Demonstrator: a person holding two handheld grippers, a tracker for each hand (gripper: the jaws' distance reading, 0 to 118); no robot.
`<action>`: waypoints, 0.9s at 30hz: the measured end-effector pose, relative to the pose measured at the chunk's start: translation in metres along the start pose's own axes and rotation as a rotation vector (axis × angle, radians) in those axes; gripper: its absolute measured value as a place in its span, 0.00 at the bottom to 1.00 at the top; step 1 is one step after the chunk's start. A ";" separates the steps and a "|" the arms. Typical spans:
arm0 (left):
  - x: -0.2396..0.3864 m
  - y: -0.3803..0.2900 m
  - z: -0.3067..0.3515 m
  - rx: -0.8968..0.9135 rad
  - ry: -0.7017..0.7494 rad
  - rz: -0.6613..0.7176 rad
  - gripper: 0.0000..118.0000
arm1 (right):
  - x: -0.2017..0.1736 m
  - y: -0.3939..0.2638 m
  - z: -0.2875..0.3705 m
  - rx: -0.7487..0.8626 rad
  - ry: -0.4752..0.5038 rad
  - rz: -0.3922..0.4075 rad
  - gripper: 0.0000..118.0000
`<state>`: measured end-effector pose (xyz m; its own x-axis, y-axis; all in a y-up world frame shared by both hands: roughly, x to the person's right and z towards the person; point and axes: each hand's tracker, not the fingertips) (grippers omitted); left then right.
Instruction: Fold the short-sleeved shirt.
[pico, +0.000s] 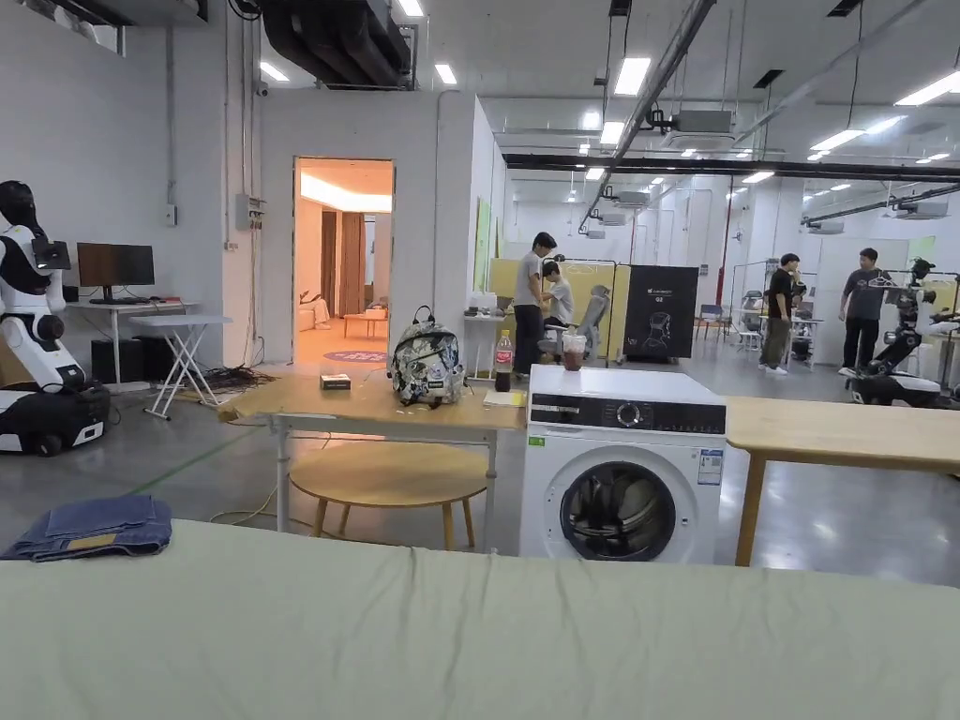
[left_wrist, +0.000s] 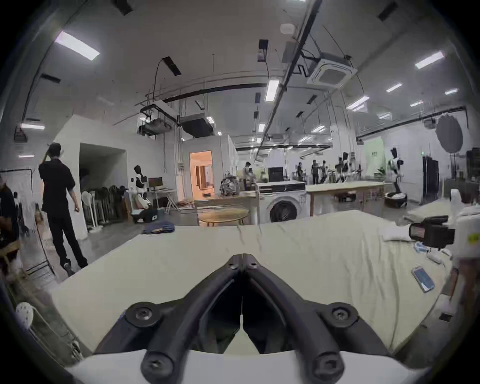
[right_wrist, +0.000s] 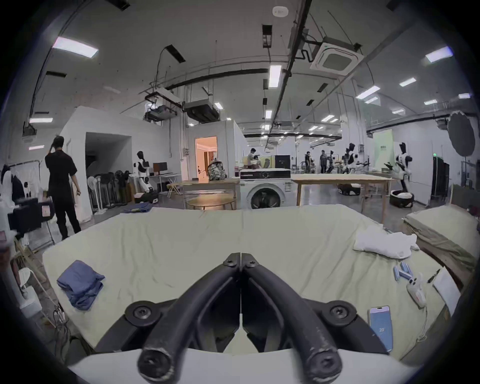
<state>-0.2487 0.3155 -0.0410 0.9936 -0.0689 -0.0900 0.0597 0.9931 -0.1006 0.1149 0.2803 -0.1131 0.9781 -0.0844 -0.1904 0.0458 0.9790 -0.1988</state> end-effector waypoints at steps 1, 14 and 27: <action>-0.002 0.001 0.001 0.015 -0.008 0.013 0.00 | 0.000 0.000 0.000 0.001 -0.009 -0.006 0.00; -0.002 0.009 0.002 0.037 -0.035 0.070 0.00 | -0.005 0.003 -0.001 0.009 -0.019 0.008 0.00; -0.002 0.011 0.002 0.041 -0.044 0.099 0.00 | -0.013 0.005 0.000 0.009 -0.003 0.018 0.00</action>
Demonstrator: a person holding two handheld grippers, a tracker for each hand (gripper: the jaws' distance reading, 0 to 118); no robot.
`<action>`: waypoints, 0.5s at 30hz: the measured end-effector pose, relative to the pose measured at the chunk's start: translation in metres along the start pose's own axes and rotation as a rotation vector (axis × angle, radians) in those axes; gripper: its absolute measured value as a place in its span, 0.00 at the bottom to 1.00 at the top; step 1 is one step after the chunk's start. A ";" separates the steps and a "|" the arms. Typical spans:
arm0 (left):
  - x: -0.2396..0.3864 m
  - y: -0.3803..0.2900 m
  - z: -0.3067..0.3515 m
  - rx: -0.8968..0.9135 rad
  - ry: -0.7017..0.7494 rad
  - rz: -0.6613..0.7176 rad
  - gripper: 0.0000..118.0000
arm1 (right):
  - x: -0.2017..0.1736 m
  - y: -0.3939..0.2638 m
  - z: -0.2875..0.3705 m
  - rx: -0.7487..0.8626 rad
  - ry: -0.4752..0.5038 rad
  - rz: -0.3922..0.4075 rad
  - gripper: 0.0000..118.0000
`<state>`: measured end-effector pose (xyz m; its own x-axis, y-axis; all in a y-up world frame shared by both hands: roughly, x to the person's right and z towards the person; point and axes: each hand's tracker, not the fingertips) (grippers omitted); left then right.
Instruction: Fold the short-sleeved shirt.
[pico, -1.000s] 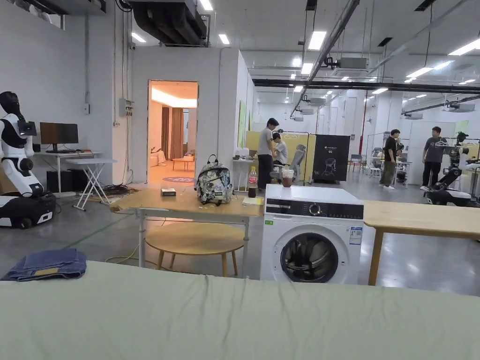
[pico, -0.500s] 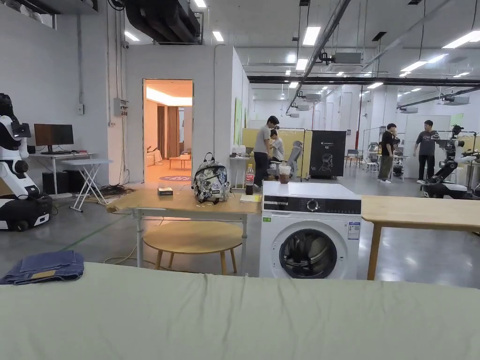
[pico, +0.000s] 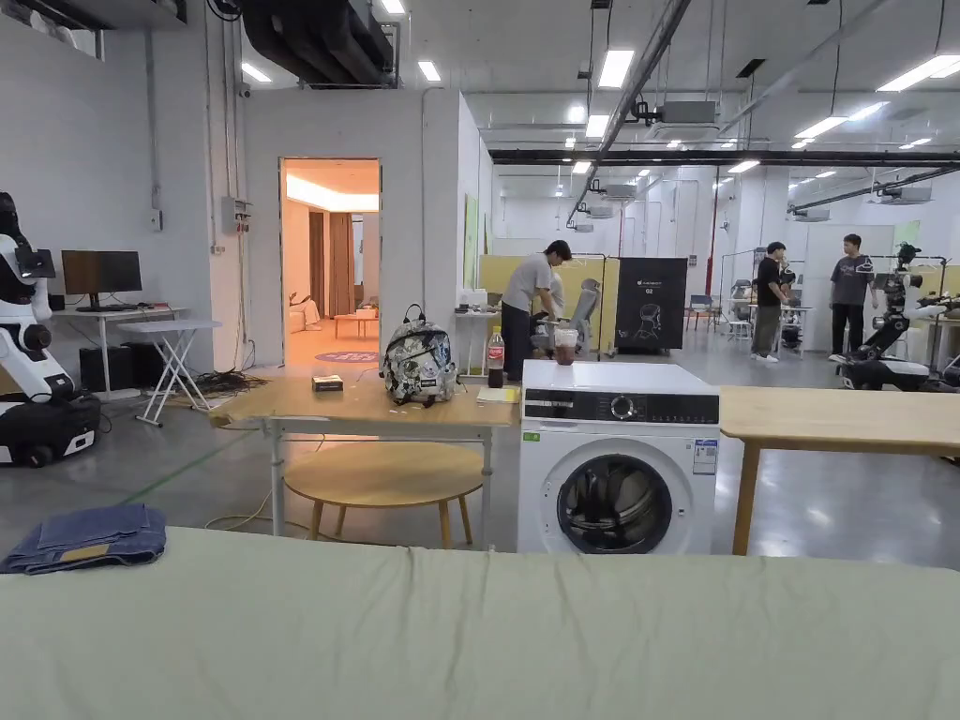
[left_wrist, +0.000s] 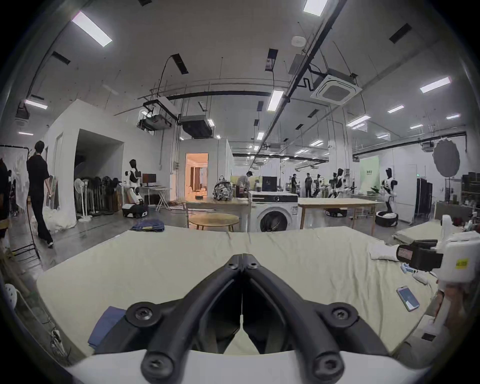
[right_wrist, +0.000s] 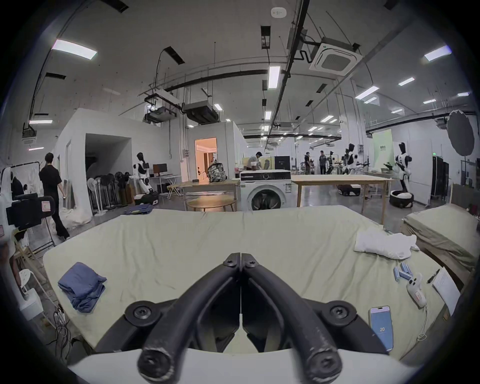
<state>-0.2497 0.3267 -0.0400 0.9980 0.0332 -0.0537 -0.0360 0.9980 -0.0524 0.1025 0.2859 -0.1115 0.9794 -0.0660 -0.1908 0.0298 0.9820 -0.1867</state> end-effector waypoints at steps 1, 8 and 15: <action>0.000 0.000 0.000 -0.001 -0.001 0.001 0.00 | 0.000 0.001 0.000 -0.002 0.000 0.000 0.00; 0.001 0.000 0.000 0.004 0.001 -0.007 0.00 | 0.000 0.001 0.001 0.003 -0.013 0.002 0.01; 0.006 0.008 0.008 0.067 -0.005 -0.016 0.68 | -0.002 0.008 0.008 0.032 0.008 -0.003 0.90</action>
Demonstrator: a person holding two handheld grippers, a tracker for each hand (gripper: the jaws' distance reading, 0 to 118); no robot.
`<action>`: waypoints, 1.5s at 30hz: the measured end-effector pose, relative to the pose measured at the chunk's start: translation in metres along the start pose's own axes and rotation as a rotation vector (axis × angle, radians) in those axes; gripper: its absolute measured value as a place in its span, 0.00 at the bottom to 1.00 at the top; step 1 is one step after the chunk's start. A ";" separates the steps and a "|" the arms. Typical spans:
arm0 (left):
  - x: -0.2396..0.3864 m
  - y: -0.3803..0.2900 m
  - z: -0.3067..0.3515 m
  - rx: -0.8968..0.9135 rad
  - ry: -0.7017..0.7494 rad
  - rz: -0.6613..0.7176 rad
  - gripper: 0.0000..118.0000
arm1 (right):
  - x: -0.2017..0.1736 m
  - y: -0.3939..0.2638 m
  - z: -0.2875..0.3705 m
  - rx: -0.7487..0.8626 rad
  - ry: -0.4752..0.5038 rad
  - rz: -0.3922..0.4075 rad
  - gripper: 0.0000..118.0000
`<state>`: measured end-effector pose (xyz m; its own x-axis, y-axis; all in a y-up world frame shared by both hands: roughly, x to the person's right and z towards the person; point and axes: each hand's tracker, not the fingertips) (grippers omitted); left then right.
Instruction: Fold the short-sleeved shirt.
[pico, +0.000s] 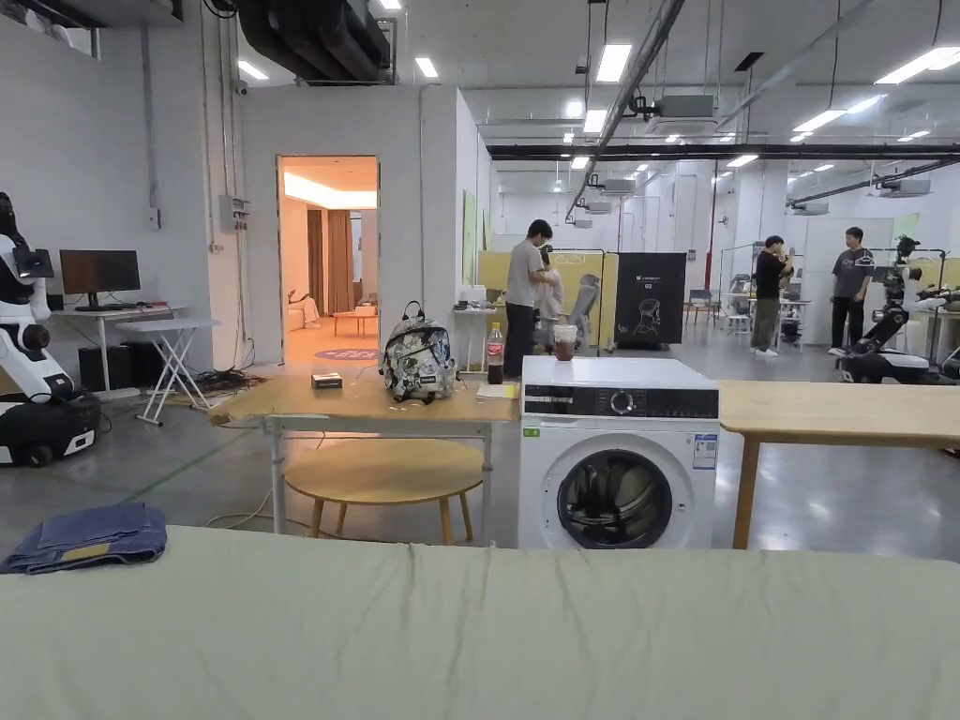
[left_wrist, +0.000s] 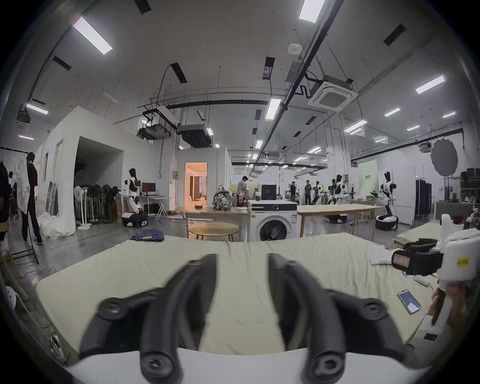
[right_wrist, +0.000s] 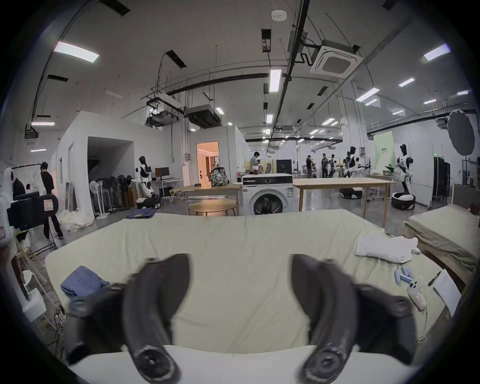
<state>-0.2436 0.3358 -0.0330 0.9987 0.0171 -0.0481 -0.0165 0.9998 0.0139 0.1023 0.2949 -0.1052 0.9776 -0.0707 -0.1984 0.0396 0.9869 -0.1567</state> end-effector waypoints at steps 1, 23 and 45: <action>0.001 0.001 0.000 0.002 0.002 -0.006 0.76 | -0.001 0.001 0.001 0.005 0.002 0.002 0.92; 0.007 0.001 -0.002 -0.001 -0.012 -0.006 0.83 | 0.000 0.008 -0.002 0.004 0.010 -0.051 0.95; 0.005 0.007 -0.002 -0.001 -0.036 0.039 0.83 | -0.010 0.032 -0.003 -0.101 0.013 -0.238 0.95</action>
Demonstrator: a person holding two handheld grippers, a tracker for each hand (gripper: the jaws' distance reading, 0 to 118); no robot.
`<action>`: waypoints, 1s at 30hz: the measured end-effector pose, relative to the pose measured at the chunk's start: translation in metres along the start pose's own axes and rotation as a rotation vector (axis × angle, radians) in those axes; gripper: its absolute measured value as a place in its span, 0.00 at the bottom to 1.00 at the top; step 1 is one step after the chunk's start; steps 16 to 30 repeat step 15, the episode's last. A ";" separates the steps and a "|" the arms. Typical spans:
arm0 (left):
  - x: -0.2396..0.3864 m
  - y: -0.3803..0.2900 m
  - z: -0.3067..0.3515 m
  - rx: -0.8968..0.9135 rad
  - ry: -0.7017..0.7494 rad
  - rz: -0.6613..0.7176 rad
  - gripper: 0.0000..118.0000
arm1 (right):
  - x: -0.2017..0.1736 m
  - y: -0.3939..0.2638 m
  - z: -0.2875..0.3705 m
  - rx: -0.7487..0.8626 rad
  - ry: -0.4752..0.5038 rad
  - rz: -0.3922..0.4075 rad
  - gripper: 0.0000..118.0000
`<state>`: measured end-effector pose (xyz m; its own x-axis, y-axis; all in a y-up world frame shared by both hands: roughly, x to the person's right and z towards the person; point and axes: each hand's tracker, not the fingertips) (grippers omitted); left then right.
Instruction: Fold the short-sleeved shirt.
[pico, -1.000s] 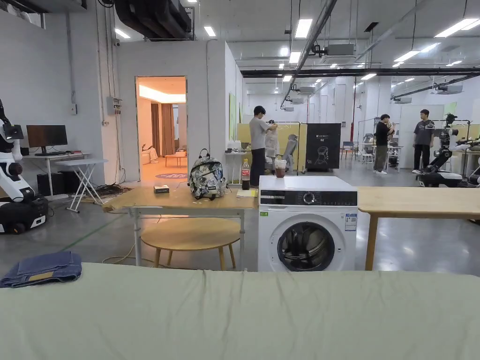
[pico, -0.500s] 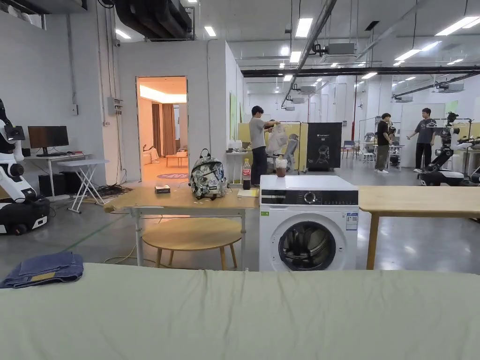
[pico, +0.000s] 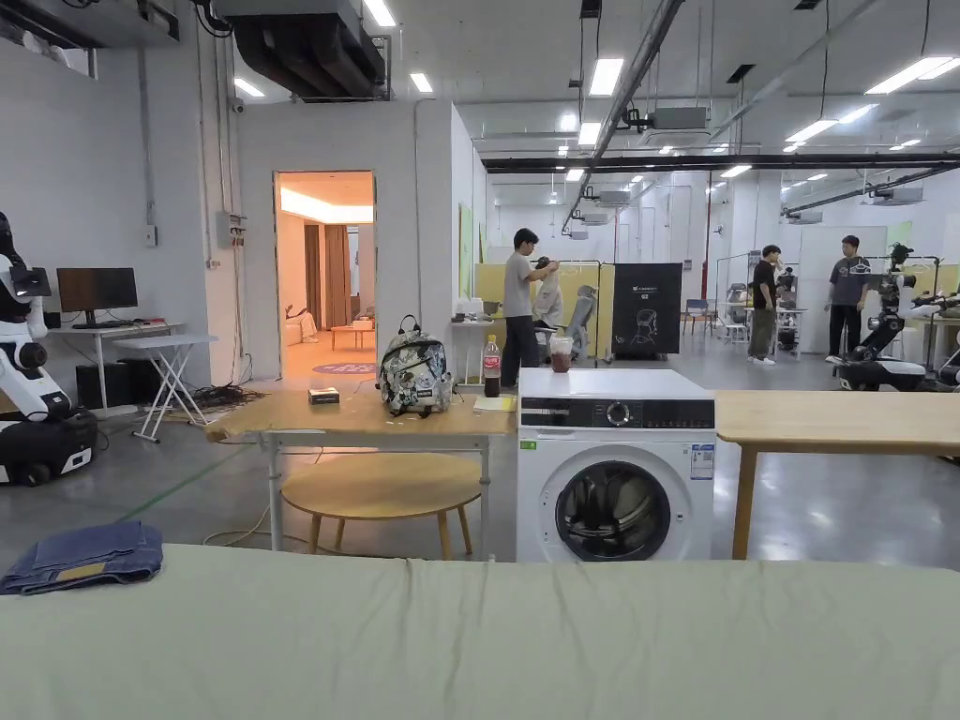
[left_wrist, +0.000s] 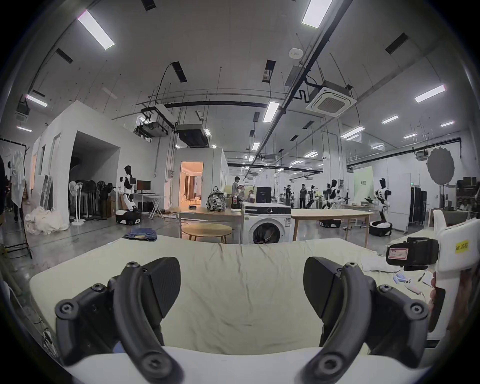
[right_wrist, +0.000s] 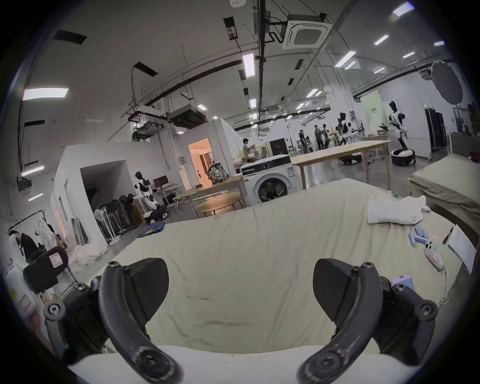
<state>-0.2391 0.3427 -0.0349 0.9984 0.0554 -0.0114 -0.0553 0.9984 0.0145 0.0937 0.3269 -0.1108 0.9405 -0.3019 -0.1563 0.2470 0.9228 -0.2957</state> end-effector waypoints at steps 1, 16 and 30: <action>0.000 0.000 0.000 0.001 -0.001 -0.001 0.83 | 0.000 0.000 0.000 -0.006 -0.009 -0.002 0.95; 0.006 0.000 -0.001 -0.007 -0.024 -0.007 0.83 | 0.001 -0.006 -0.002 -0.007 0.001 -0.050 0.95; 0.006 0.000 -0.001 -0.007 -0.024 -0.007 0.83 | 0.001 -0.006 -0.002 -0.007 0.001 -0.050 0.95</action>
